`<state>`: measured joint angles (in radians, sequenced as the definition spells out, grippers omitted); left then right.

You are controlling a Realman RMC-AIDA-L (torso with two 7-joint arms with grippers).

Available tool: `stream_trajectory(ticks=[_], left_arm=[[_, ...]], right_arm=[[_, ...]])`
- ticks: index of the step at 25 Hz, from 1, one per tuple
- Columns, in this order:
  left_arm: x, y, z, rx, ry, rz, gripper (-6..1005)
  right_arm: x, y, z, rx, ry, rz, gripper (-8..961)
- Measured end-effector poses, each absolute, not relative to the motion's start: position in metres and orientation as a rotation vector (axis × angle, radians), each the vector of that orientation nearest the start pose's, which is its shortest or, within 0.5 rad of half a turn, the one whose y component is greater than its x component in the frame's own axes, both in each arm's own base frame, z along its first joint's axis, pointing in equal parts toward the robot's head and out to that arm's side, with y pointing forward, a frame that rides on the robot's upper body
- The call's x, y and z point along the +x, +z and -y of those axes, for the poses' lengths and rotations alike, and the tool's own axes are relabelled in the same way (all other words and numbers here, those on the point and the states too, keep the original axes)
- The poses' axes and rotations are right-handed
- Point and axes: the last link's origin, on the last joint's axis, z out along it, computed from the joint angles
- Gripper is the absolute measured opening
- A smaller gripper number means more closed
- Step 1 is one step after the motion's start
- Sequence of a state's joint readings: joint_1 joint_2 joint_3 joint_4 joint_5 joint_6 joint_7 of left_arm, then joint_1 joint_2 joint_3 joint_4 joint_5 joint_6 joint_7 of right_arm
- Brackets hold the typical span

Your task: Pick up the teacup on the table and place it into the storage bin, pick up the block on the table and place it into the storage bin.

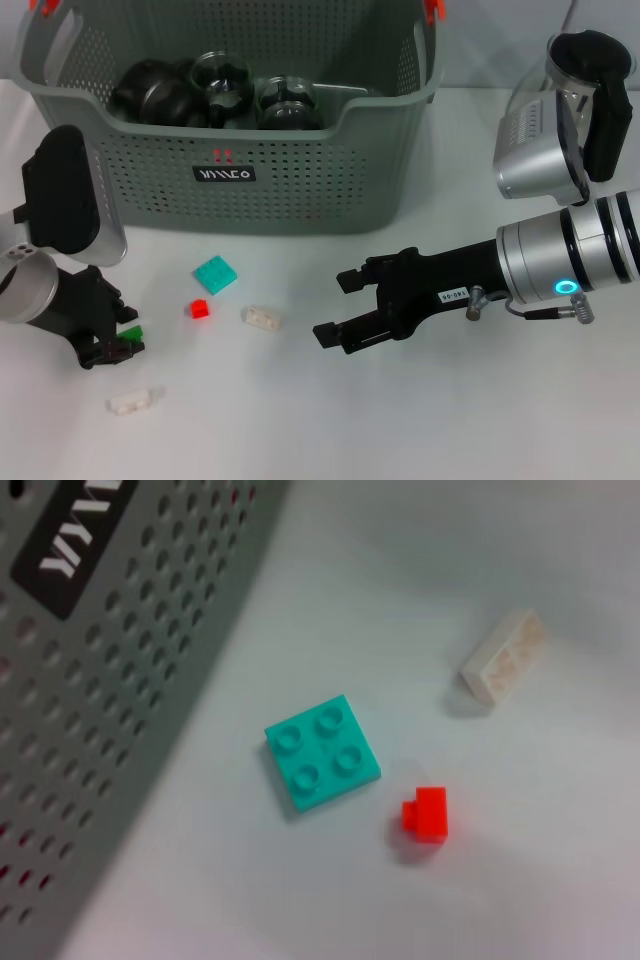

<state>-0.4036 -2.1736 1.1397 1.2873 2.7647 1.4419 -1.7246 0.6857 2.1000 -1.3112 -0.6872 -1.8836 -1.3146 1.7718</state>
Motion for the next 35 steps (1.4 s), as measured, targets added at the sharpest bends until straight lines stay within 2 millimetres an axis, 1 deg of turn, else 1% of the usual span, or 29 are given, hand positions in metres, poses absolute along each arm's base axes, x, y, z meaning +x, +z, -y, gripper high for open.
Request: stream_trajectory(ticks=[2, 9, 13, 18, 21, 24, 25, 29, 30, 32, 35], left_arm=[[-0.28, 0.011, -0.323, -2.73, 0.674, 0.339, 439], [-0.28, 0.012, -0.325, -2.723, 0.684, 0.354, 263], [-0.276, 0.018, -0.328, -2.704, 0.676, 0.351, 152], [-0.26, 0.036, -0.329, -2.693, 0.599, 0.364, 153], [-0.24, 0.061, -0.328, -2.698, 0.451, 0.422, 152], [-0.221, 0.087, -0.329, -2.69, 0.255, 0.521, 152], [-0.213, 0.097, -0.329, -2.697, 0.162, 0.535, 152], [-0.181, 0.127, -0.328, -2.715, -0.156, 0.473, 152], [-0.169, 0.136, -0.331, -2.706, -0.249, 0.45, 152], [-0.153, 0.148, -0.338, -2.688, -0.362, 0.431, 152], [-0.135, 0.16, -0.357, -2.645, -0.48, 0.425, 153]], right_arm=[[0.182, -0.082, -0.347, -3.039, 0.333, -0.705, 946], [0.182, -0.082, -0.347, -3.038, 0.335, -0.706, 946], [0.182, -0.082, -0.347, -3.037, 0.336, -0.706, 946], [0.182, -0.081, -0.347, -3.037, 0.337, -0.706, 946], [0.182, -0.081, -0.347, -3.037, 0.336, -0.704, 946], [0.182, -0.081, -0.347, -3.036, 0.336, -0.703, 946], [0.182, -0.081, -0.347, -3.037, 0.336, -0.702, 946], [0.183, -0.081, -0.347, -3.036, 0.336, -0.702, 947], [0.183, -0.081, -0.347, -3.036, 0.336, -0.703, 947], [0.183, -0.081, -0.347, -3.036, 0.335, -0.704, 947], [0.183, -0.081, -0.346, -3.039, 0.335, -0.703, 946]])
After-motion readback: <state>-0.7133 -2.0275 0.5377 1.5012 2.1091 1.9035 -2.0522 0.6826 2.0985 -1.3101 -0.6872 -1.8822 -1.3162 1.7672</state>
